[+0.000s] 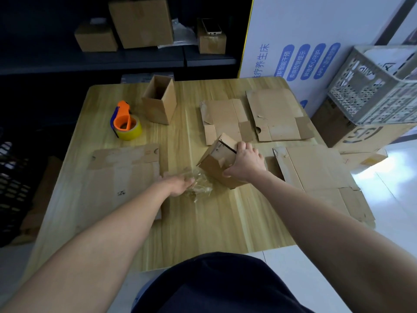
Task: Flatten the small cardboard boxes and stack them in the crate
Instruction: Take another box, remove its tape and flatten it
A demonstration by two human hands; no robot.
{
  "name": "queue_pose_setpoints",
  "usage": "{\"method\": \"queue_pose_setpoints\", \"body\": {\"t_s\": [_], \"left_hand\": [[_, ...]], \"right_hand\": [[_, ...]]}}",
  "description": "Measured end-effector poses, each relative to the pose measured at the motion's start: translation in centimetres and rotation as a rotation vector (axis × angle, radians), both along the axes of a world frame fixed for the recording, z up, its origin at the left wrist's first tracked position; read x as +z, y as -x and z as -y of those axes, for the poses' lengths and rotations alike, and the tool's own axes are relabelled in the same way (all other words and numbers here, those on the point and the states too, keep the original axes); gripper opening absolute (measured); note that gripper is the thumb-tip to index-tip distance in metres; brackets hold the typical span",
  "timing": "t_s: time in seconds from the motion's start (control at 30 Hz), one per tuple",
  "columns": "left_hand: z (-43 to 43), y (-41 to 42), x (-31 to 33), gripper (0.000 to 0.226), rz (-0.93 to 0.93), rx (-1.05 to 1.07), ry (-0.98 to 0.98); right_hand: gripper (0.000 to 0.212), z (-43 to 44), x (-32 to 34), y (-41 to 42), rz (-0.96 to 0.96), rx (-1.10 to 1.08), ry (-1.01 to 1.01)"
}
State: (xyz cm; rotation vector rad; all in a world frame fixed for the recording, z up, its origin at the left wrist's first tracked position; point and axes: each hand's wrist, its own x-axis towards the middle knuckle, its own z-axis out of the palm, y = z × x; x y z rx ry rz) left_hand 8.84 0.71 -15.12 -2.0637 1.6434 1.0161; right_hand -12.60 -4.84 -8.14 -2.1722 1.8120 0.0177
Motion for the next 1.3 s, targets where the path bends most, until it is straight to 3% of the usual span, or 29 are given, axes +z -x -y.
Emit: {"method": "queue_pose_setpoints", "body": {"t_s": [0.13, 0.23, 0.33, 0.5, 0.63, 0.8, 0.93, 0.97, 1.07, 1.3], "left_hand": [[0.0, 0.1, 1.0, 0.047, -0.207, 0.066, 0.204], [0.9, -0.8, 3.0, 0.058, -0.317, 0.216, 0.506], [1.7, -1.9, 4.5, 0.053, -0.314, 0.246, 0.581], [1.0, -1.6, 4.6, 0.011, -0.121, 0.162, 0.589], [0.3, -2.3, 4.5, 0.012, 0.036, 0.042, 0.575], [0.7, -2.7, 4.6, 0.021, 0.131, 0.044, 0.53], [0.9, -3.0, 3.7, 0.016, -0.084, 0.169, 0.462], [1.0, -3.2, 3.6, 0.01, -0.172, 0.24, 0.451], [1.2, -4.0, 4.1, 0.02, -0.431, 0.579, 0.394], [1.4, -3.0, 5.4, 0.007, -0.865, 0.852, 0.425]], "right_hand": [[0.091, -0.4, -0.1, -1.1, -0.092, 0.096, -0.04], [0.09, -0.6, -0.4, -2.1, -0.145, 0.131, -0.019], [0.089, -0.6, -0.4, -2.8, -0.163, 0.132, -0.012], [0.091, -0.3, -0.7, -2.8, -0.177, 0.1, -0.02], [0.094, -0.3, -0.8, -2.9, -0.184, 0.084, -0.02], [0.093, -0.4, -0.8, -2.7, -0.183, 0.056, -0.023], [0.093, -0.1, -0.5, -1.4, -0.136, -0.049, -0.078], [0.095, -0.1, -0.4, -0.8, -0.129, -0.084, -0.089], [0.098, -0.1, -0.3, 0.1, -0.129, -0.144, -0.1], [0.096, -1.2, -0.7, -1.8, -0.195, -0.042, -0.042]]}}
